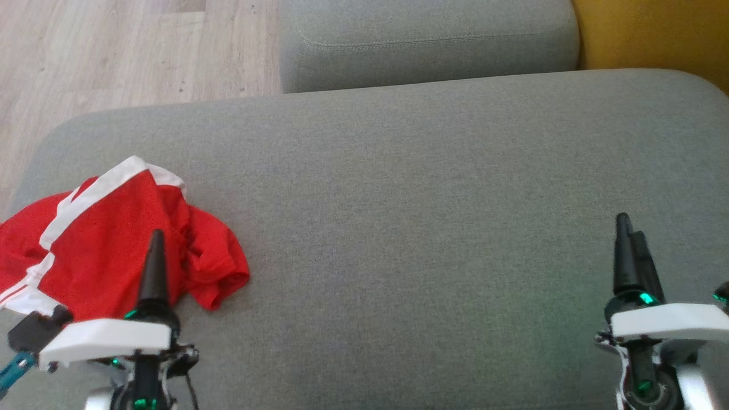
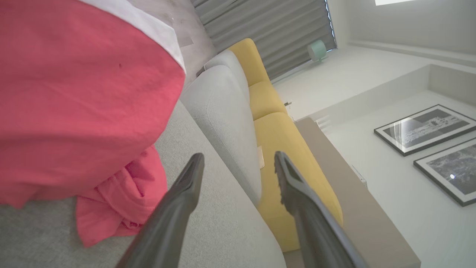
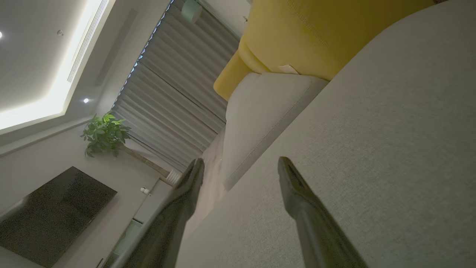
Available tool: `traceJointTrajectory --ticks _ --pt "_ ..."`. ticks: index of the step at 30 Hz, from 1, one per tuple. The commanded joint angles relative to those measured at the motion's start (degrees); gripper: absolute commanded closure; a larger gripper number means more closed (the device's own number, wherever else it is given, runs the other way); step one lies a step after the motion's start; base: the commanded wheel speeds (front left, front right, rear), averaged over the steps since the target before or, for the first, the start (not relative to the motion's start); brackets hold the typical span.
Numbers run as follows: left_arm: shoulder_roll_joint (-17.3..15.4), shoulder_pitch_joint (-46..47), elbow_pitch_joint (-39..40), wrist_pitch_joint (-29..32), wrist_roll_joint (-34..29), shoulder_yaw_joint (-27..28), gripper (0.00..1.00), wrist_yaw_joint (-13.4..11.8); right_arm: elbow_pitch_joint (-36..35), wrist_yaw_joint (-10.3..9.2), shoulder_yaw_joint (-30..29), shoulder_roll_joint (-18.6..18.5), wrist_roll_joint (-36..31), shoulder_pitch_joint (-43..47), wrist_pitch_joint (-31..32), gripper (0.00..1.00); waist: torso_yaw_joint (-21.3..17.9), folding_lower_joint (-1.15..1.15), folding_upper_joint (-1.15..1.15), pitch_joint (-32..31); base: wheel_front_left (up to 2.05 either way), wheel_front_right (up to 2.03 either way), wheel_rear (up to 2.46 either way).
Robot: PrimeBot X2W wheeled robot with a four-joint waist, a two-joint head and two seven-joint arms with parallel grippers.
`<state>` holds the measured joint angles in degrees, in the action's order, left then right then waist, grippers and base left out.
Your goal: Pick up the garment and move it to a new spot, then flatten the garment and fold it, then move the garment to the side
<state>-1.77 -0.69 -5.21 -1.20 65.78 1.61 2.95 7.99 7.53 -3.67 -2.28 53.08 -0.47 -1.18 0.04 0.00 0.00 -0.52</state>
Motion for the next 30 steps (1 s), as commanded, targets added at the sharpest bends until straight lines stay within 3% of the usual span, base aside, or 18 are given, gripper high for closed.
traceJointTrajectory --ticks 1,13,21,30 --pt "-0.7 2.1 3.1 -0.8 -3.7 -0.5 0.0 -0.2 -2.7 -0.02 1.6 -0.4 -3.6 -2.0 -0.9 0.0 0.0 0.0 0.0 0.0 0.0 0.0 0.0" --pt "-1.0 1.9 4.5 -2.7 -18.6 -6.1 0.0 -2.3 -2.8 -0.02 4.7 -0.4 -15.0 -1.5 -2.8 0.0 0.2 0.0 0.0 -0.1 0.0 0.0 0.0" --pt "-3.8 1.8 3.6 -4.1 -26.5 -10.5 0.0 -6.5 -2.9 -0.02 6.1 -0.4 -22.1 -1.5 -4.2 0.0 0.1 0.0 0.0 -0.2 0.0 0.0 0.0" --pt "-7.2 2.6 4.2 -5.6 -33.4 -15.5 0.0 -13.4 -4.2 -0.03 7.0 -0.4 -29.6 -1.2 -5.7 0.0 0.2 0.0 0.0 -0.3 0.0 0.0 0.0"
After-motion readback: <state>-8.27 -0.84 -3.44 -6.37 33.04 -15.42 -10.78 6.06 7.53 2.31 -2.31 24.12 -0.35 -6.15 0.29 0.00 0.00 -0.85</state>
